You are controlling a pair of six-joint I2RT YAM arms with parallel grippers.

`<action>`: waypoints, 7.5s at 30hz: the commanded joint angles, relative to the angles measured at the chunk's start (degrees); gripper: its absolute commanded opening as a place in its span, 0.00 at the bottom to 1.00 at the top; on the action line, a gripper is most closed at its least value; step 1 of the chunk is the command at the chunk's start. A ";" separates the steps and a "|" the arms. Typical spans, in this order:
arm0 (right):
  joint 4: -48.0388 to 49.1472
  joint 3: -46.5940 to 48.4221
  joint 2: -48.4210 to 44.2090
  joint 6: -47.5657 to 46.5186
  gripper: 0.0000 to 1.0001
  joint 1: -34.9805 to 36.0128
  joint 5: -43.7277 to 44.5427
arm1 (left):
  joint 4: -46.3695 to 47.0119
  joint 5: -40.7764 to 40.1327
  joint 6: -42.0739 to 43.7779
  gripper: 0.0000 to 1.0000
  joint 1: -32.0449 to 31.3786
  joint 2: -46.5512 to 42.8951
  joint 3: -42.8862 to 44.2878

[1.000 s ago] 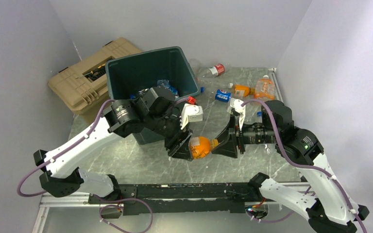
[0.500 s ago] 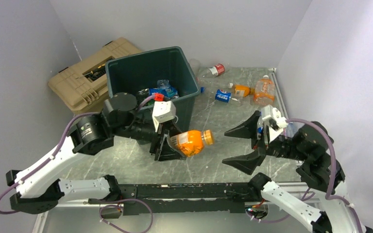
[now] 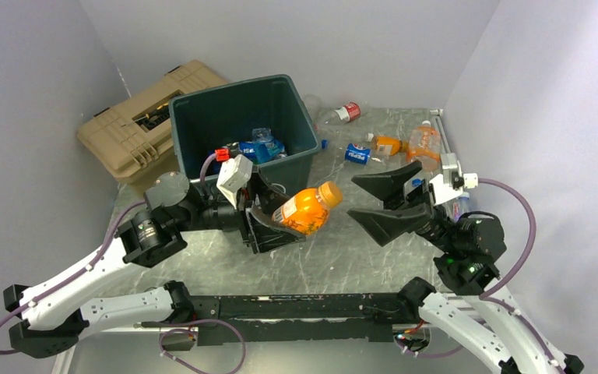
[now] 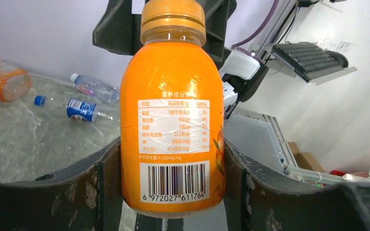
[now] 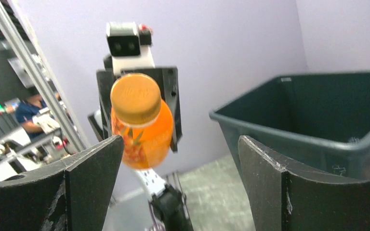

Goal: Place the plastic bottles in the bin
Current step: Pick up the plastic bottle at the center of the board, then place the plastic bottle in the trash bin, then pick up the plastic bottle at the center of the board.

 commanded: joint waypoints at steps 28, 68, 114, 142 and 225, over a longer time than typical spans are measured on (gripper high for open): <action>33.95 3.28 16.65 17.84 0.95 3.01 -3.76 | 17.95 -4.80 -6.10 0.00 -0.28 2.03 -3.60; 5.57 42.37 45.29 -21.44 0.00 6.41 24.33 | -16.52 -45.16 -3.33 0.99 -0.22 -30.02 -0.91; -34.79 6.89 18.89 -1.27 0.81 -32.76 38.94 | -21.33 -44.89 4.02 0.99 -0.22 -20.90 3.48; -27.98 6.73 54.05 -15.67 0.88 -47.54 40.79 | -23.61 -45.51 1.04 0.99 -0.22 -26.09 -3.43; 4.06 -13.95 -11.03 6.11 0.00 -22.97 -17.42 | 13.57 -3.13 -1.89 0.89 -1.87 24.07 17.66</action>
